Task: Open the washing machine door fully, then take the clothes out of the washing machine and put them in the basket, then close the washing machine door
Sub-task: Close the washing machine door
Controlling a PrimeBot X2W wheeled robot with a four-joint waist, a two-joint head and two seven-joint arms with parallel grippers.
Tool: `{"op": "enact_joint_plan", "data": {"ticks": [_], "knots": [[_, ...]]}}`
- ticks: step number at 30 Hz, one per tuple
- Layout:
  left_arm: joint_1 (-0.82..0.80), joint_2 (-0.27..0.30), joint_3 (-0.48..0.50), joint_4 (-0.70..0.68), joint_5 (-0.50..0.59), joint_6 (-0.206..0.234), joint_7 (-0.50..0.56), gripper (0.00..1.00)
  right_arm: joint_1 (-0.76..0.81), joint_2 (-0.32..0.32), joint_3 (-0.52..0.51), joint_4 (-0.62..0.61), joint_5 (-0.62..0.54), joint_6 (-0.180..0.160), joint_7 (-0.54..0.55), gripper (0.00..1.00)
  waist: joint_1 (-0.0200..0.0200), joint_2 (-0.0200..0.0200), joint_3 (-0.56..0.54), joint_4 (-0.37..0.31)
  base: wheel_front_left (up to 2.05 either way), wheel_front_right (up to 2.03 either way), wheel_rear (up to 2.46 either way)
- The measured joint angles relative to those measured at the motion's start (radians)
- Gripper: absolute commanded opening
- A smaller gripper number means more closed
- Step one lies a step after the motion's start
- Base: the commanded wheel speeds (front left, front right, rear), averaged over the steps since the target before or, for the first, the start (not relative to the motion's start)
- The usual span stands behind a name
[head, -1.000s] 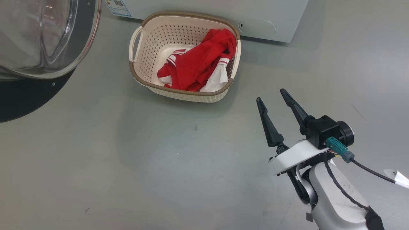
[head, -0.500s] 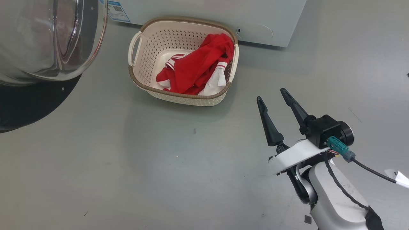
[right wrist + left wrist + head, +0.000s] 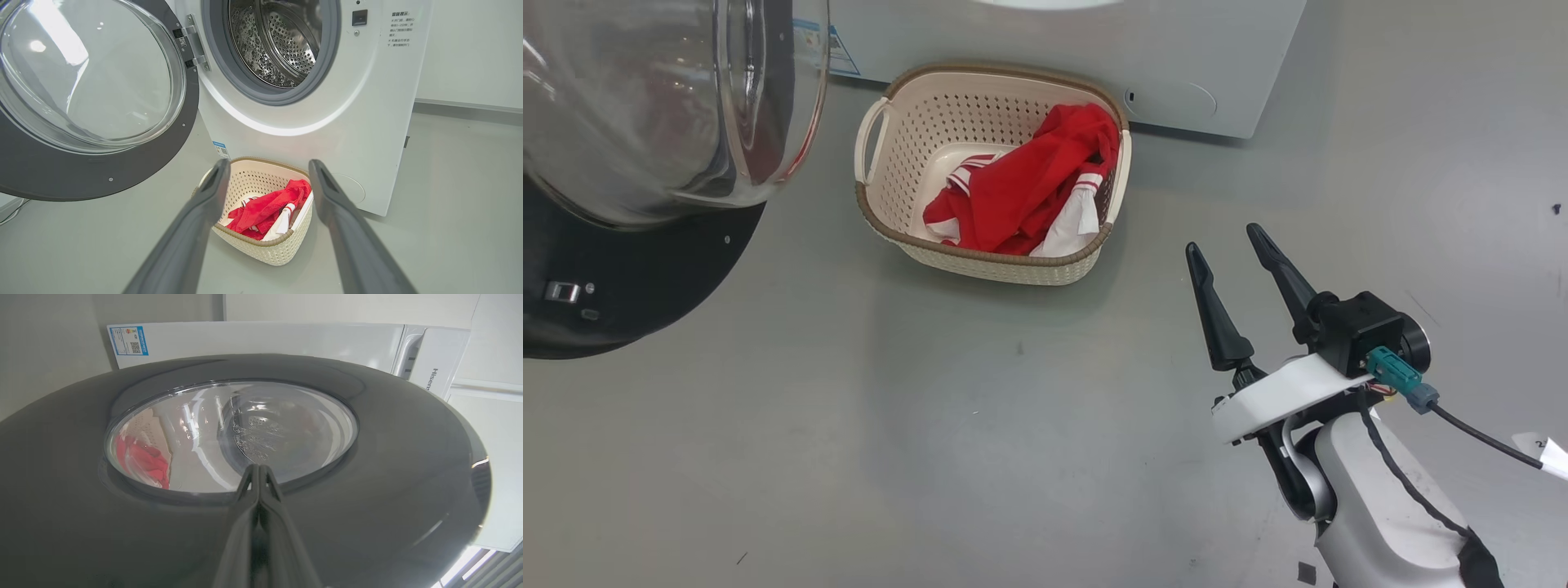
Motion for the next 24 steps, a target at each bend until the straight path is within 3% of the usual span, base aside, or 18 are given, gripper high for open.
{"op": "enact_joint_plan", "data": {"ticks": [8,24], "knots": [[0.008,-0.035,-0.015,-0.034,-0.025,-0.013,0.09,0.0,0.009,0.004,-0.002,0.0,0.003,0.0,0.0,1.0,0.0,0.0,-0.019,0.0,0.0,0.0,0.0],[0.079,-0.201,-0.086,-0.152,-0.072,-0.025,0.251,0.0,0.028,0.01,-0.007,-0.002,0.006,0.005,-0.004,1.0,0.0,0.0,-0.047,0.001,0.0,0.0,0.0]]}}
